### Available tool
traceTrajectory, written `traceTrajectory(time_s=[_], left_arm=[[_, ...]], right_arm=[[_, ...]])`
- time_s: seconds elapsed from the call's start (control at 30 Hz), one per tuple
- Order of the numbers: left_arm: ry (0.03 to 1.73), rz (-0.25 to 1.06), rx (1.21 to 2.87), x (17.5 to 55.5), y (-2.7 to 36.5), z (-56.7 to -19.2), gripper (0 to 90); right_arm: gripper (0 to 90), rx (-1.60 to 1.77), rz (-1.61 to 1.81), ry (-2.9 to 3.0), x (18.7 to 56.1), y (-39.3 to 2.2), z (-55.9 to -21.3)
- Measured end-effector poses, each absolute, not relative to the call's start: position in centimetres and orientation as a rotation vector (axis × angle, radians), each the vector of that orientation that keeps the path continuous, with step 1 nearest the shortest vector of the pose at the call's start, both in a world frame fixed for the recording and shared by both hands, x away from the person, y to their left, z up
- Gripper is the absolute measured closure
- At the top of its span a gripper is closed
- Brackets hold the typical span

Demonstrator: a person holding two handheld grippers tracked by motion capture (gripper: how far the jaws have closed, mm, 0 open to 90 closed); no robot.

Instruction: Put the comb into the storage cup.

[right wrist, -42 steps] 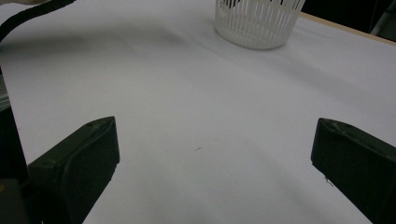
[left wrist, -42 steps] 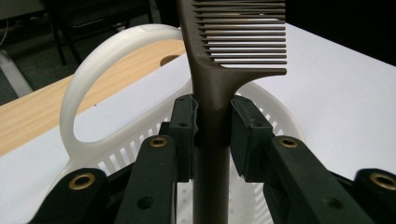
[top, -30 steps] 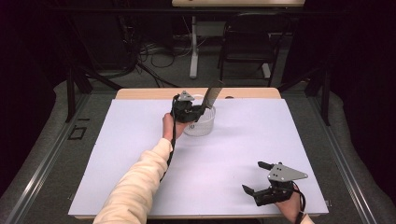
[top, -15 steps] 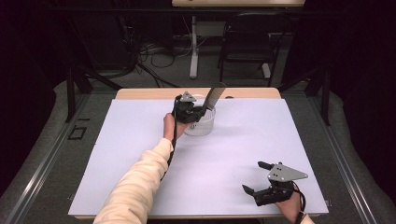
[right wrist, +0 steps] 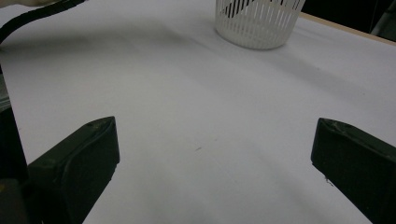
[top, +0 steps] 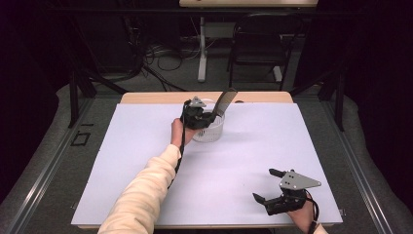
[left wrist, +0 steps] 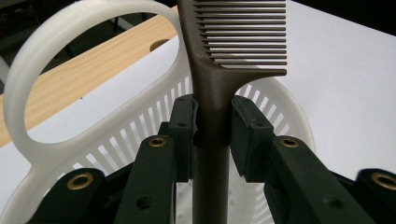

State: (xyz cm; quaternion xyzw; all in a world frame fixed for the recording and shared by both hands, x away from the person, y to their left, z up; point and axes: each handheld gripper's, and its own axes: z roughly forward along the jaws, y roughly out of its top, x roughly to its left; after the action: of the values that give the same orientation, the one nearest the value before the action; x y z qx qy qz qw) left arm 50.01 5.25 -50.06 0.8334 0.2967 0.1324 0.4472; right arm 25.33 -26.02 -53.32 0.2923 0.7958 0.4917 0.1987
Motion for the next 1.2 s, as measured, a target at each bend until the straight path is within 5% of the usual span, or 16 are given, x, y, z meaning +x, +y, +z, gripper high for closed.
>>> traceTrajectory(time_s=[0.5,1.2], left_arm=[[0.704,0.299,2.059,49.8,5.5,-49.8,60.8],[0.699,0.241,2.122,49.1,7.0,-47.0,24.7]], right_arm=[[0.8,0.813,1.376,2.225,25.3,-26.0,-53.3],[0.8,0.816,1.370,2.228,25.3,-25.9,-53.3]])
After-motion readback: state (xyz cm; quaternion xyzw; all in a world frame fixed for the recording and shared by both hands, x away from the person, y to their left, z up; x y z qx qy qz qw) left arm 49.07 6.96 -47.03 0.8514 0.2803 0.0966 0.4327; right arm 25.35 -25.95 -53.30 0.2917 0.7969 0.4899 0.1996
